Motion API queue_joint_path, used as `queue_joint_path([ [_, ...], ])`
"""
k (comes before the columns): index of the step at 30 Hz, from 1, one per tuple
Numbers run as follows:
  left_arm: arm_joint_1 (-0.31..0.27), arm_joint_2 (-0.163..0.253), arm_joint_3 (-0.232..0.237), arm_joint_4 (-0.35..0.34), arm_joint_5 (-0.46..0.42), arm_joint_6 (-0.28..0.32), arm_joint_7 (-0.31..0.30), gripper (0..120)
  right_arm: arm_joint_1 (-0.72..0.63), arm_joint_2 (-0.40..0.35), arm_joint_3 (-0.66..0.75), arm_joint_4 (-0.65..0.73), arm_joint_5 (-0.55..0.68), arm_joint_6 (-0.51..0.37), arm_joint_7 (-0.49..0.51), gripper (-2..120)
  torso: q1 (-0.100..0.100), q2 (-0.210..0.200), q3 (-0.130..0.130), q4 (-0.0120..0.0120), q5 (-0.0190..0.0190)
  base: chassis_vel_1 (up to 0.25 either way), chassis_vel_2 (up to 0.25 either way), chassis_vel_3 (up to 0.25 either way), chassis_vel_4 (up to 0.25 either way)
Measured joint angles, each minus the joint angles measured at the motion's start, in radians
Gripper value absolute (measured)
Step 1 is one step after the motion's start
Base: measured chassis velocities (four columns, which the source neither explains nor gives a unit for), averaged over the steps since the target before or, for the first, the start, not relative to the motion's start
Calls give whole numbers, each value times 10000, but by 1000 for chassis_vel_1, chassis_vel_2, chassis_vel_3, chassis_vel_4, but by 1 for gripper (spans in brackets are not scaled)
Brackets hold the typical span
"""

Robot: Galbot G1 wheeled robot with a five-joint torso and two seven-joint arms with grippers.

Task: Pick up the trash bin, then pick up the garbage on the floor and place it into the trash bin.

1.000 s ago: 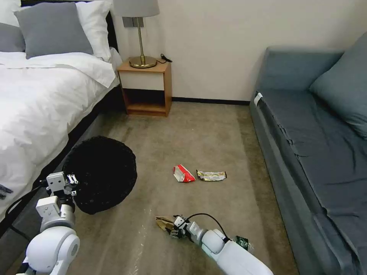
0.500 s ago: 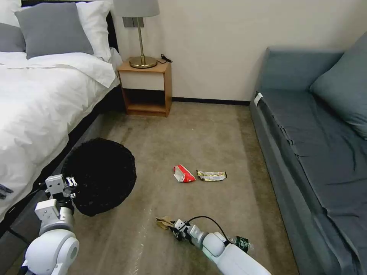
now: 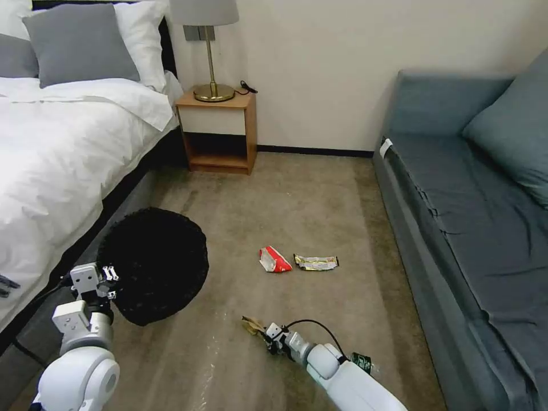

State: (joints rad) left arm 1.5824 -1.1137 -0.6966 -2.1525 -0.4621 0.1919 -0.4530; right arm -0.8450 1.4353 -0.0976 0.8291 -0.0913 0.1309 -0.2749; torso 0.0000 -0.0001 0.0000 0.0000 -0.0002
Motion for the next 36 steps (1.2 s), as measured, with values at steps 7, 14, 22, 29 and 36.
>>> queue_joint_path([
  [7,-171,113,23,353,-26,-119,-39,3,429,189,1647,111,-312,113,-46,0,0,0,0,-2,2,0,0,0,0],
  [14,-372,244,166,765,-54,-247,-53,3,996,51,2632,956,202,-36,6,0,0,0,0,-1,2,0,0,0,0],
  [22,-619,254,353,1091,-52,-279,-77,3,1264,-331,2591,2476,1370,-523,227,0,1,0,1,-1,2,0,0,0,0],
  [29,-730,201,494,1075,-60,-242,-118,3,1314,-552,1766,3963,2884,-870,409,0,0,0,1,-1,2,0,0,0,0],
  [36,-751,192,553,1141,-85,-240,-172,3,1444,-336,924,5509,5119,-1570,910,0,0,0,0,0,1,0,0,0,0],
])
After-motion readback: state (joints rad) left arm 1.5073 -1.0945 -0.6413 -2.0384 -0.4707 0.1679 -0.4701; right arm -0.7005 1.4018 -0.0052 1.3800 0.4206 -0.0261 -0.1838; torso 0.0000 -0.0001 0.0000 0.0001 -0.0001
